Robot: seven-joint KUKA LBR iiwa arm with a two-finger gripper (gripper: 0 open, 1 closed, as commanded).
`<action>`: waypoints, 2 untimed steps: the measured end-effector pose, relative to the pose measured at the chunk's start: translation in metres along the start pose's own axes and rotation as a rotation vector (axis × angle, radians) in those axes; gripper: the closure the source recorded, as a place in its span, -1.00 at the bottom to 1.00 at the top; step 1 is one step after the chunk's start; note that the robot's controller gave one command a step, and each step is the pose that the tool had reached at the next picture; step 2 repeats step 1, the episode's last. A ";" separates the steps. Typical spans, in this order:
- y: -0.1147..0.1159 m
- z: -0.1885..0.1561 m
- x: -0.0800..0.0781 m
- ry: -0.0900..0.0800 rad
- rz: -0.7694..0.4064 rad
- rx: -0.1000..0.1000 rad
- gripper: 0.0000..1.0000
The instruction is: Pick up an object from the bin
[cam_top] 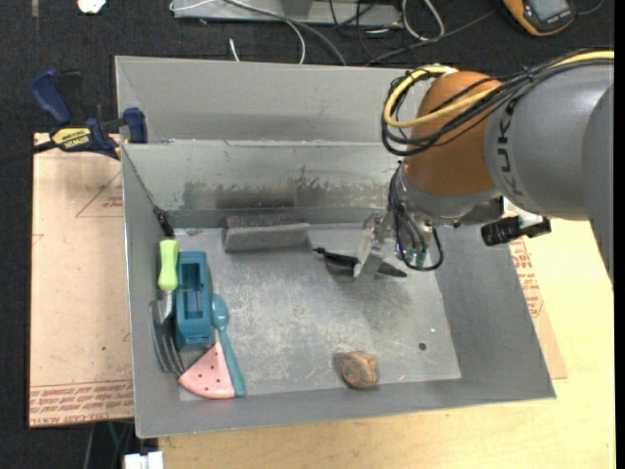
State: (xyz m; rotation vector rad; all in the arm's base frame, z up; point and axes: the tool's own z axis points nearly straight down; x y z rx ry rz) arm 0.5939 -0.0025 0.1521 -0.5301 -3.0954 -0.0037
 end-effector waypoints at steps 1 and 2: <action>-0.009 -0.056 -0.005 -0.001 -0.050 0.001 1.00; -0.009 -0.056 -0.005 -0.001 -0.050 0.001 1.00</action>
Offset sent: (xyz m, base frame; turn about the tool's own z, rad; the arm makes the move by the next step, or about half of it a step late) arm 0.0208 0.0051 0.1544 -0.5550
